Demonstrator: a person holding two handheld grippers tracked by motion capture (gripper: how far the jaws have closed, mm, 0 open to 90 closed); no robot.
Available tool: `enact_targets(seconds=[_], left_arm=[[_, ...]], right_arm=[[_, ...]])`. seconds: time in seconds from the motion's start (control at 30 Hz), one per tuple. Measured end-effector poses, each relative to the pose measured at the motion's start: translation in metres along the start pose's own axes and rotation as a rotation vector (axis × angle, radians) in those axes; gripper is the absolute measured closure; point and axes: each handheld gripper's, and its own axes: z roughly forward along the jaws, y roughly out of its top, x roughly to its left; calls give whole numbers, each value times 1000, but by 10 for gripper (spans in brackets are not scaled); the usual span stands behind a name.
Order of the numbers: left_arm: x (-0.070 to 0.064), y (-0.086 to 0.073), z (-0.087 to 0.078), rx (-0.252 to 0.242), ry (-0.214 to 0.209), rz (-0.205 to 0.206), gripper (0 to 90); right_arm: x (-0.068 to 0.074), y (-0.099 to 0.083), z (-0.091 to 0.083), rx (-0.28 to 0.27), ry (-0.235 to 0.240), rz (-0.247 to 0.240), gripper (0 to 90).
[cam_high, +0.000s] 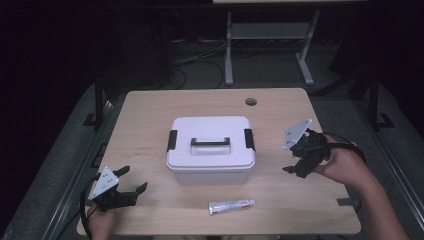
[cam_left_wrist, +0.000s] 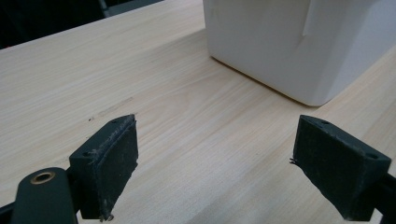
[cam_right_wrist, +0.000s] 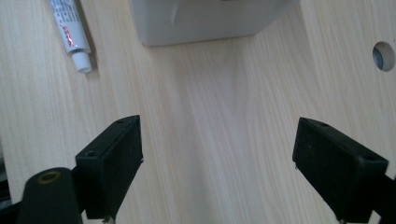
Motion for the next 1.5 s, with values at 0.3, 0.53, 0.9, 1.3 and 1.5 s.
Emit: enact_targets(seconds=[0.3,0.53,0.9,1.3,1.5], left_arm=[[0,0,0,1,1,1,136],[0,0,-1,-2,2,1,135],[0,0,-1,-6,2,-3,135],[1,0,-2,-9,5,-8,135],[1,0,-2,-13,4,-10,135]], right_arm=[[-1,17,-3,19,18,-26,155],[-2,35,-7,16,29,-63,157],[-4,63,-15,15,48,-102,160],[-6,95,-14,28,77,-124,160],[-8,104,-12,34,89,-130,160]])
